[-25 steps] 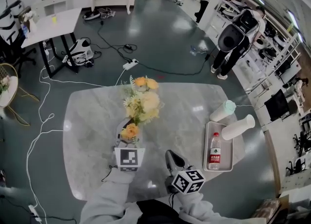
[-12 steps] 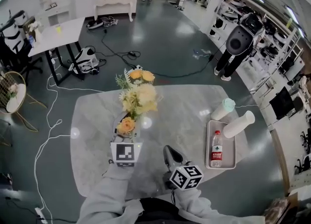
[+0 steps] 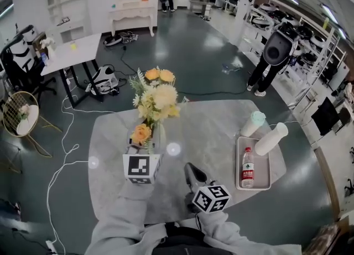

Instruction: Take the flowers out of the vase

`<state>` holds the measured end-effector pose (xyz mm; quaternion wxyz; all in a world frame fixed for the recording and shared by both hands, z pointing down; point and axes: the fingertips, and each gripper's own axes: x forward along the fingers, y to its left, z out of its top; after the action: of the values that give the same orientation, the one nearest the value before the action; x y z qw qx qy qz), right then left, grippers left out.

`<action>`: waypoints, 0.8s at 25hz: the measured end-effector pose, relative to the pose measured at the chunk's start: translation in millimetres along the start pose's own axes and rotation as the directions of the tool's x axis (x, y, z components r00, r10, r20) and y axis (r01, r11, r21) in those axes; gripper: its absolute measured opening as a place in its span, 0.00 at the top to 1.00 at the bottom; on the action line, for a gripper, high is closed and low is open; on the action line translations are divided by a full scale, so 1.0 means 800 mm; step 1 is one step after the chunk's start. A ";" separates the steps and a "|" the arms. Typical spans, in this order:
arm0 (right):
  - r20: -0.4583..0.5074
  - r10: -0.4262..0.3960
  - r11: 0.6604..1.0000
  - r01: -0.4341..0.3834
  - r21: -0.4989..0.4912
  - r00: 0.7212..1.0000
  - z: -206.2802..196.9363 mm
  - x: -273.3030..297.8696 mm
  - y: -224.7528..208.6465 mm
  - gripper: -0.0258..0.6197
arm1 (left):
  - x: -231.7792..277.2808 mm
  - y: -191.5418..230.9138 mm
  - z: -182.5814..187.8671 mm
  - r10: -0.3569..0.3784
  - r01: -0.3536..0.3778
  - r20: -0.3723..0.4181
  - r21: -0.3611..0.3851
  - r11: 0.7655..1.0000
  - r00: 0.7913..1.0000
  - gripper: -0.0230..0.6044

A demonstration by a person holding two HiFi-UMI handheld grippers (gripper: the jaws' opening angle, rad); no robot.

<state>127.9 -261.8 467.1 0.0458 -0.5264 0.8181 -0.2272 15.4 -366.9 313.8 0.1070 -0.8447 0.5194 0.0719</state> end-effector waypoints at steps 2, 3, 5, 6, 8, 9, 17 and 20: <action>0.012 0.008 1.000 -0.008 -0.004 1.000 0.004 -0.005 0.008 0.96 | -0.005 -0.001 0.018 -0.001 0.001 0.021 -0.010 1.000 1.000 0.90; 0.017 0.011 1.000 -0.011 -0.005 1.000 0.006 -0.008 0.011 0.96 | -0.007 -0.002 0.027 -0.004 0.004 0.032 -0.011 1.000 0.999 0.90; 0.027 0.015 1.000 -0.015 -0.008 1.000 0.009 -0.014 0.016 0.96 | -0.014 -0.004 0.043 -0.006 0.006 0.052 -0.008 1.000 0.999 0.90; 0.031 0.017 1.000 -0.017 -0.009 0.999 0.010 -0.017 0.017 0.96 | -0.020 -0.005 0.048 -0.003 0.004 0.059 -0.008 1.000 0.998 0.90; 0.037 0.019 1.000 -0.019 -0.012 0.999 0.007 -0.023 0.019 0.96 | -0.035 -0.006 0.053 0.005 -0.003 0.067 -0.020 1.000 0.998 0.90; 0.039 0.022 1.000 -0.021 -0.012 0.999 0.006 -0.026 0.020 0.96 | -0.043 -0.007 0.054 0.009 -0.008 0.069 -0.026 1.000 0.998 0.90; 0.008 0.071 0.997 -0.071 -0.013 0.997 -0.022 -0.037 0.050 0.96 | -0.122 0.003 0.017 0.074 -0.075 -0.023 -0.034 0.997 0.997 0.90; -0.012 0.087 0.996 -0.087 -0.008 0.996 -0.034 -0.040 0.058 0.96 | -0.151 0.005 -0.012 0.094 -0.097 -0.081 -0.032 0.995 0.992 0.90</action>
<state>94.3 -208.9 466.5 0.0487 -0.4891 0.8414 -0.2245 -42.2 -267.2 350.8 0.0675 -0.8228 0.5618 0.0524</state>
